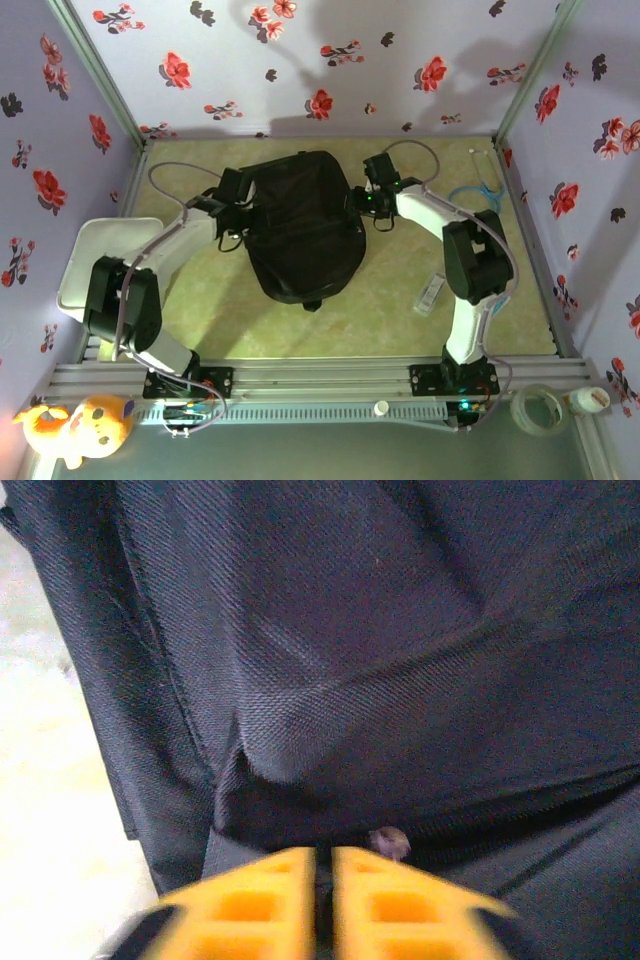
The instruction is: Pack the student bag
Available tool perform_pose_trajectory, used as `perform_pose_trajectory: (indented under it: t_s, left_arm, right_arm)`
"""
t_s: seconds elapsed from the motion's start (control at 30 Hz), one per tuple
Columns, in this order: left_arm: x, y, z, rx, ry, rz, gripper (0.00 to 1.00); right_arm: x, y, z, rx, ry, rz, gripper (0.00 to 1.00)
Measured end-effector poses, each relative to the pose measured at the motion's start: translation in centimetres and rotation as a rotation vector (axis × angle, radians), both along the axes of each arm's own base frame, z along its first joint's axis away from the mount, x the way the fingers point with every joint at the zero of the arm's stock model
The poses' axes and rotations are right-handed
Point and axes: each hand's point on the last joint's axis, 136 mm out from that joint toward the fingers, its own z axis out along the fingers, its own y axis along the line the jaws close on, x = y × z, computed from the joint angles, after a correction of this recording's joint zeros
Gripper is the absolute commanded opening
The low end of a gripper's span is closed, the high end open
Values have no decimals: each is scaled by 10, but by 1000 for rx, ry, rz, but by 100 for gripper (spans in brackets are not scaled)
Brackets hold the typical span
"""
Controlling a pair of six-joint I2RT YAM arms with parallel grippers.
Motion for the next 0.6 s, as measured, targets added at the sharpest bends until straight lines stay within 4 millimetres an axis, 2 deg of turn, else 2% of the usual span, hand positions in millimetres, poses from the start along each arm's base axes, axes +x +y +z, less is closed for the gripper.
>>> perform_pose_trajectory:
  t_s: [0.07, 0.2, 0.27, 0.33, 0.4, 0.6]
  left_arm:
    - [-4, 5, 5, 4, -7, 8, 48]
    - [-4, 12, 22, 5, -51, 28, 57]
    - [-3, 15, 29, 9, -75, 34, 63]
    - [-1, 19, 35, 17, -98, 44, 68]
    - [3, 26, 40, 28, -123, 65, 72]
    - [19, 43, 53, 33, -185, 135, 89]
  right_arm:
    - [-9, -12, 17, -7, -24, -30, 74]
    - [-39, -51, 55, -56, -107, -139, 83]
    - [-60, -73, 61, -97, -121, -198, 84]
    - [-82, -96, 56, -146, -110, -260, 85]
    - [-107, -118, 42, -200, -71, -321, 85]
    - [-170, -162, 0, -306, 57, -471, 83]
